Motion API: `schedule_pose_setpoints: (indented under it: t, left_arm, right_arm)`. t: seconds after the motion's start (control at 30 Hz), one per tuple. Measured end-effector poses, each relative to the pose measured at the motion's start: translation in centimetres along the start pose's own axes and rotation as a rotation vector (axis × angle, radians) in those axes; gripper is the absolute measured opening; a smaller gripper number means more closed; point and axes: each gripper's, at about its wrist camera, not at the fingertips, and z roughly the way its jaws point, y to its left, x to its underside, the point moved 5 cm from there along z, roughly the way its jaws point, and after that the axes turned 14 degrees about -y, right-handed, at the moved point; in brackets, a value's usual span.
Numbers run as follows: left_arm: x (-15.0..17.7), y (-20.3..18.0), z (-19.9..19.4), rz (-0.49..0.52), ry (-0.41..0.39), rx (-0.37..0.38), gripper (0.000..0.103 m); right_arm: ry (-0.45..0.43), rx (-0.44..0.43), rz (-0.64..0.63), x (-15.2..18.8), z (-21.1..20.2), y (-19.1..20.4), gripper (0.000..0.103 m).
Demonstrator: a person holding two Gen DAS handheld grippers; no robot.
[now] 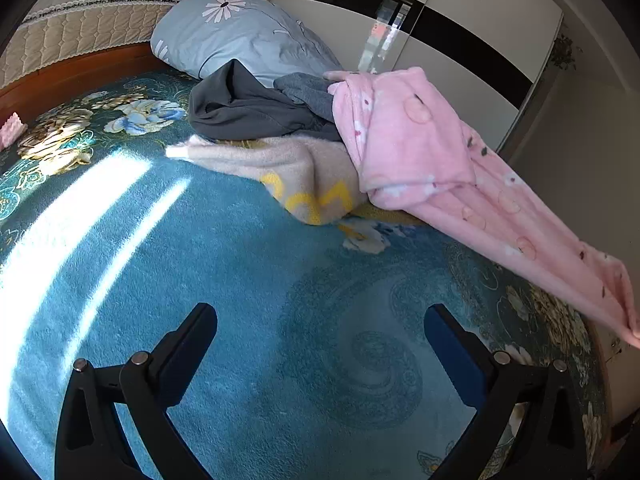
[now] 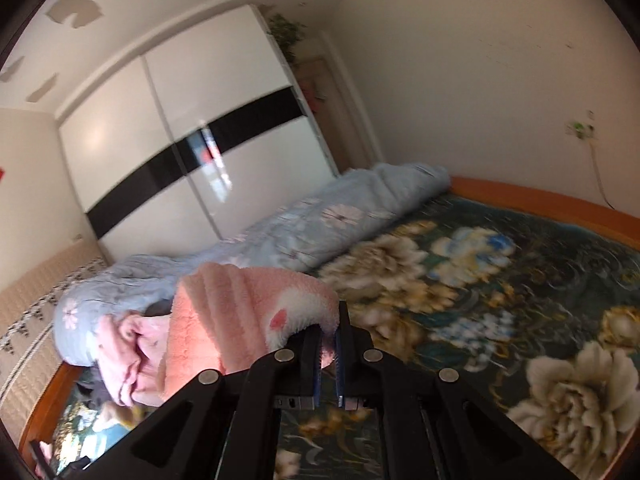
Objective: Fold clothes
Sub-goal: 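Pull the pink garment off the pile and spread it across the bed with the right tool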
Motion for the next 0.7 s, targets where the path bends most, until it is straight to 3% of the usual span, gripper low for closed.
schedule_pose_setpoints:
  t: [0.1,0.23,0.4,0.47,0.5,0.53,0.7]
  left_arm:
    - [0.9,-0.4,0.1,0.003,0.024,0.011,0.103]
    - [1.8,-0.8,0.6,-0.001,0.060,0.026,0.103]
    - [2.2,-1.0,0.9,0.008,0.076,0.026,0.103]
    - [2.2,-1.0,0.9,0.002,0.077,0.030,0.103]
    - [2.1,-1.0,0.8,0.000,0.077,0.032,0.103]
    - [2.0,-1.0,0.8,-0.003,0.078,0.034,0.103]
    - [1.3,-0.5,0.9,-0.016,0.062,0.012,0.103]
  right_arm:
    - [0.137,0.047,-0.019,4.0,2.4,-2.9,0.005]
    - [0.272,0.037,-0.076,9.3,4.3,-2.8,0.006]
    - [0.295,0.045,-0.223,10.8,4.4,-0.6,0.014]
    - [0.280,0.034,-0.248,9.9,4.0,0.8,0.031]
    - [0.265,0.031,-0.266,9.3,3.7,1.6,0.054]
    - [0.250,0.027,-0.284,8.7,3.4,2.4,0.067]
    - [0.152,-0.052,-0.382,6.6,2.9,9.9,0.074]
